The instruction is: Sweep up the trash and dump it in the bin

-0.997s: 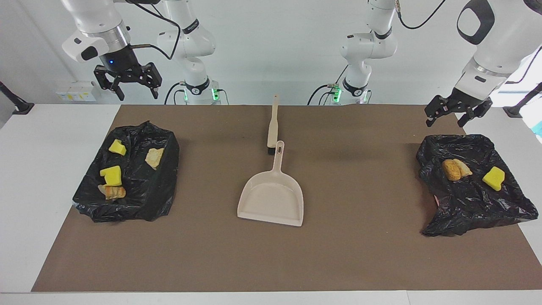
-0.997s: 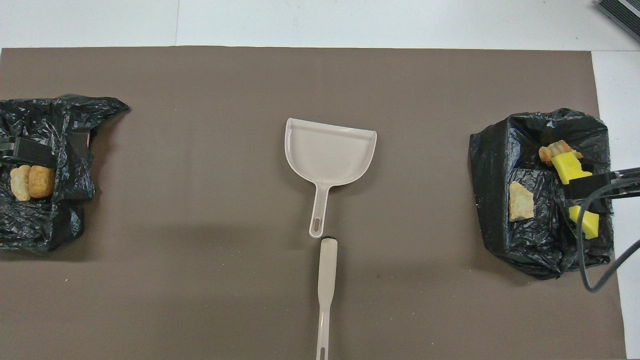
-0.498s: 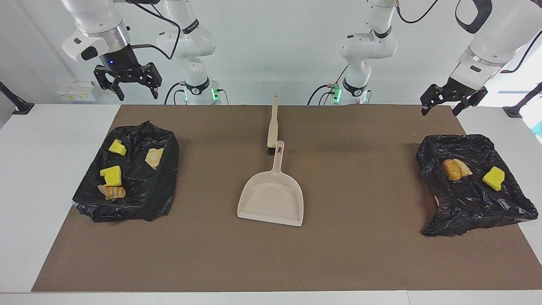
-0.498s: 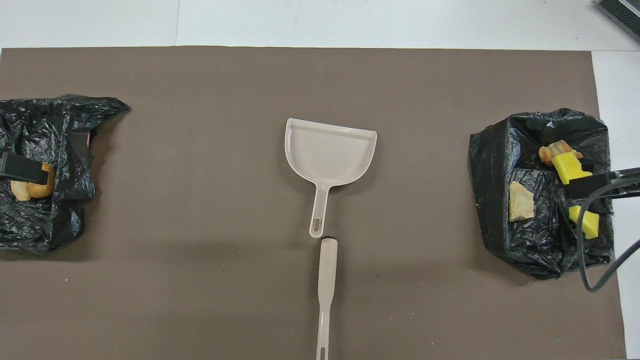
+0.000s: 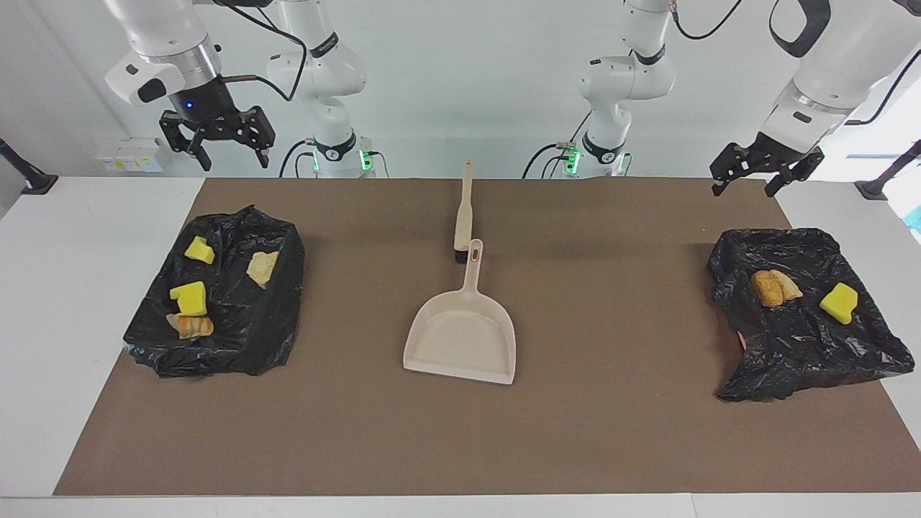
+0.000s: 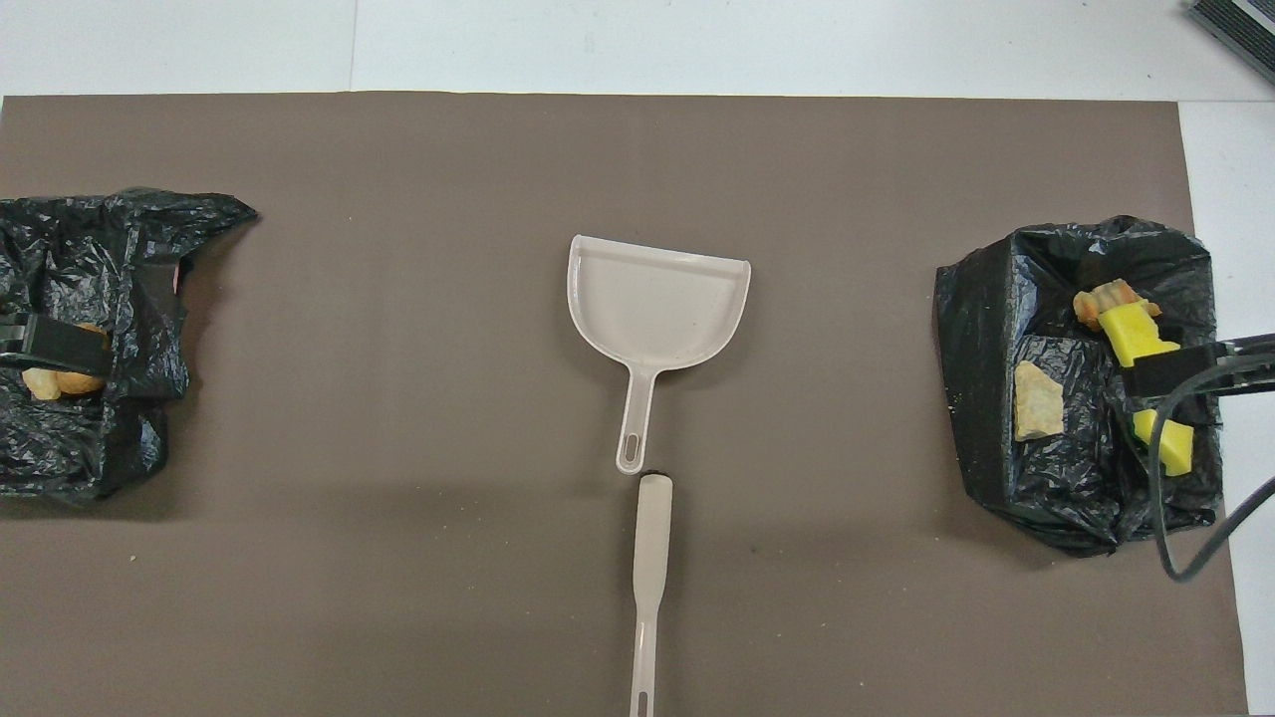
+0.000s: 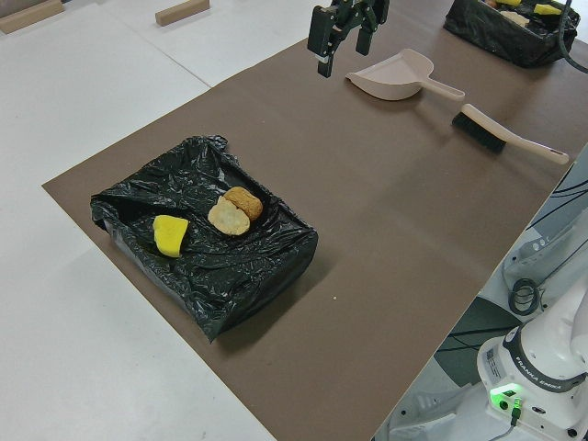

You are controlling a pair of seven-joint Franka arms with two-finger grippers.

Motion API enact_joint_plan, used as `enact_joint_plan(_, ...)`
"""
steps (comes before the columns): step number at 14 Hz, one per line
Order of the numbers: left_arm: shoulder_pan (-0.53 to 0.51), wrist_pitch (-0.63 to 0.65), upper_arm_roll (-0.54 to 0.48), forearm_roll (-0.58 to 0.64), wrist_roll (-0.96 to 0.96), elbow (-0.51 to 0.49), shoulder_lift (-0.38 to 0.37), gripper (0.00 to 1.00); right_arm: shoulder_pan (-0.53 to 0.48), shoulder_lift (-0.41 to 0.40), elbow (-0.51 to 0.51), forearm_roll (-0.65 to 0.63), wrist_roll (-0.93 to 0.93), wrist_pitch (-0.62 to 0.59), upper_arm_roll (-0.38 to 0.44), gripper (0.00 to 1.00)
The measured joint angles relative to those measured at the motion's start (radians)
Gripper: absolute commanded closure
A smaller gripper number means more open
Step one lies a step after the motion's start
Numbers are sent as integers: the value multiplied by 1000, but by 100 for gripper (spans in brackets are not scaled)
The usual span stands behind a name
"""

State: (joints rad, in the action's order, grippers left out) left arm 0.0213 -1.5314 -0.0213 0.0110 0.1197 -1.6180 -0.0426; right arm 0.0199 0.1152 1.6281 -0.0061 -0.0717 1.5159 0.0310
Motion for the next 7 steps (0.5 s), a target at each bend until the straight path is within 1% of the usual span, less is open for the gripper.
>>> enact_joint_plan(7, 0, -8, 26, 0, 20, 4, -11, 0, 0, 0, 0, 0, 0, 0, 0, 0)
